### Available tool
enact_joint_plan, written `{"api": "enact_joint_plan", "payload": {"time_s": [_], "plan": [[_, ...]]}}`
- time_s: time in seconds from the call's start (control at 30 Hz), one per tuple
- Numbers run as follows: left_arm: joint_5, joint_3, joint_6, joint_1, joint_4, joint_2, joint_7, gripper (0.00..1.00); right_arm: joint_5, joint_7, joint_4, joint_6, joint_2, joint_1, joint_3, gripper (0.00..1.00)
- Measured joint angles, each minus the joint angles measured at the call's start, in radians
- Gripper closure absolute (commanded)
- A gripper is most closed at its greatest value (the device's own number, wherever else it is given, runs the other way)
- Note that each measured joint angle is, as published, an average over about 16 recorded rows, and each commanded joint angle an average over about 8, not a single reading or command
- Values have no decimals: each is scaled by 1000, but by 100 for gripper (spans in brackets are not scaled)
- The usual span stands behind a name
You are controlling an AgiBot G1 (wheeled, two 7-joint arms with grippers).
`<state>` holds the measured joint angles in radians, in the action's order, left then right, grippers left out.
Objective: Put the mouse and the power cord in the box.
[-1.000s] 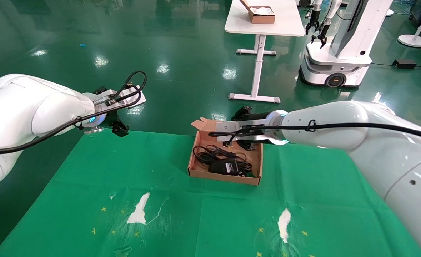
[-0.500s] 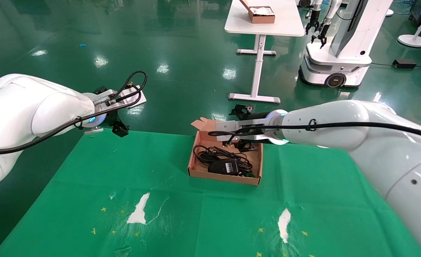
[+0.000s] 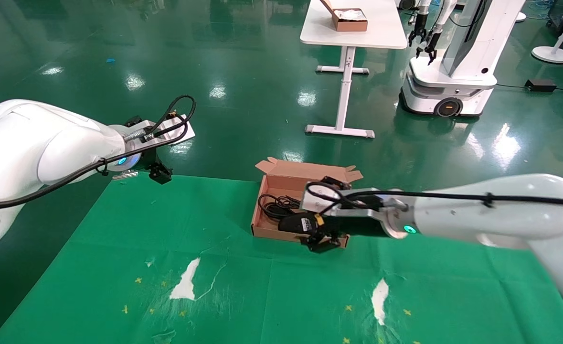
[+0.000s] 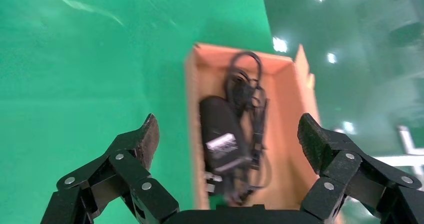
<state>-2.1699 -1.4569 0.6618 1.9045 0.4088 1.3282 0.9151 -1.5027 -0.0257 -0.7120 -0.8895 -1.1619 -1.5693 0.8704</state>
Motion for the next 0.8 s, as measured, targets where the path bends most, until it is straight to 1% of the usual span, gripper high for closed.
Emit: {"api": "enact_joint_plan", "payload": {"time_s": [0.5, 0.63, 0.8], "plan": [[6, 6, 10, -8, 18, -9, 7, 0, 271, 75, -201, -212, 193, 173, -207, 0], [43, 36, 31, -29, 41, -28, -10, 0, 341, 94, -253, -268, 243, 219, -261, 0], [122, 100, 77, -74, 89, -67, -50, 0, 429, 118, -318, -336, 306, 275, -328, 0]]}}
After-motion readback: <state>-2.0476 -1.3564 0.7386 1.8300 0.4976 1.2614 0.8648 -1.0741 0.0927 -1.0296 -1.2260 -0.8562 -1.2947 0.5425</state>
